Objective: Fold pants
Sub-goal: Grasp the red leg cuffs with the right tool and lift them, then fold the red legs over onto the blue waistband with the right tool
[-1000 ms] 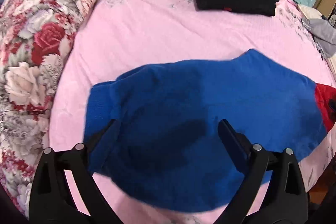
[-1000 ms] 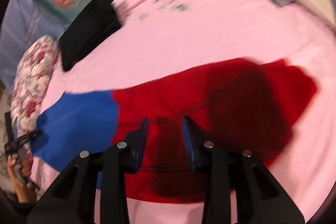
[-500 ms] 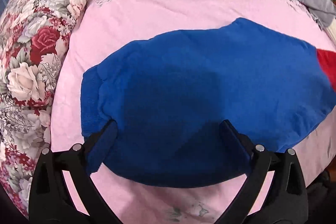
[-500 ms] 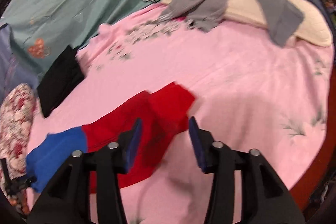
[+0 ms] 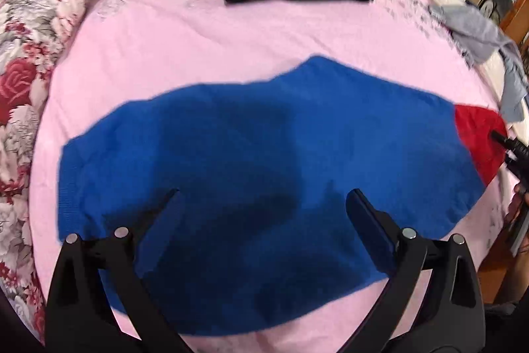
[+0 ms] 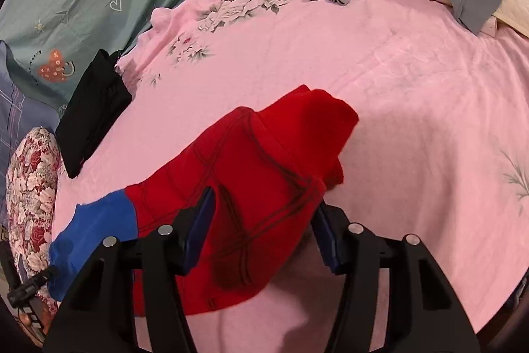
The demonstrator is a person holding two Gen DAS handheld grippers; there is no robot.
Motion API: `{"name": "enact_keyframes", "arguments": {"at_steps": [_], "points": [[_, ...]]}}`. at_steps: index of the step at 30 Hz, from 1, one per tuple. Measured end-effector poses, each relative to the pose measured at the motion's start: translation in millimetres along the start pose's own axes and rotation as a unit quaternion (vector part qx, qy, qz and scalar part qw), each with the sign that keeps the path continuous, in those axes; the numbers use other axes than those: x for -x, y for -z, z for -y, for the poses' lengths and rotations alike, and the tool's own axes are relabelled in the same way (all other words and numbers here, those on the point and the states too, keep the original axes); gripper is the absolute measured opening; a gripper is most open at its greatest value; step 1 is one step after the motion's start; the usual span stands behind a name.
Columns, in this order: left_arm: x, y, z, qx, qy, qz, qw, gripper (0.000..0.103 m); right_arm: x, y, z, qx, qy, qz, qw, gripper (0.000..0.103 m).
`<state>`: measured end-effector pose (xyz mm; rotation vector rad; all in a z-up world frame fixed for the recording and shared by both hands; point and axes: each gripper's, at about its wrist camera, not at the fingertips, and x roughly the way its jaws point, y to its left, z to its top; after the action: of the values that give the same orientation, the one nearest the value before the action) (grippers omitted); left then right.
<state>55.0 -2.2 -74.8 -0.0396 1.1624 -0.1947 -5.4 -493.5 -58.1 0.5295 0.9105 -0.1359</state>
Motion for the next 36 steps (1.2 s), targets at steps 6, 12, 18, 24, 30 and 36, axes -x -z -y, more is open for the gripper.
{"name": "enact_keyframes", "arguments": {"at_steps": [6,12,18,24,30,36], "points": [[-18,10,13,-0.037,-0.038,0.004,0.9986,0.101,-9,-2,-4,0.018,-0.006,-0.015,1.000,0.018],[-10,10,2,-0.023,-0.002,0.002,0.9997,0.101,23,-11,-28,0.044,-0.016,0.025,0.999,0.017],[22,10,-18,0.038,0.110,0.045,0.9922,0.101,49,-9,-83,0.096,-0.102,0.044,0.989,0.017],[12,12,-23,0.050,0.047,0.032,0.9972,0.101,22,12,-145,0.144,-0.160,0.005,0.977,0.017],[5,17,-19,0.021,0.025,0.041,0.9986,0.101,2,27,-182,0.164,-0.182,-0.022,0.969,0.018],[1,17,-12,0.000,-0.008,0.034,0.9994,0.101,-30,63,-211,0.196,-0.196,-0.087,0.957,0.043]]}}
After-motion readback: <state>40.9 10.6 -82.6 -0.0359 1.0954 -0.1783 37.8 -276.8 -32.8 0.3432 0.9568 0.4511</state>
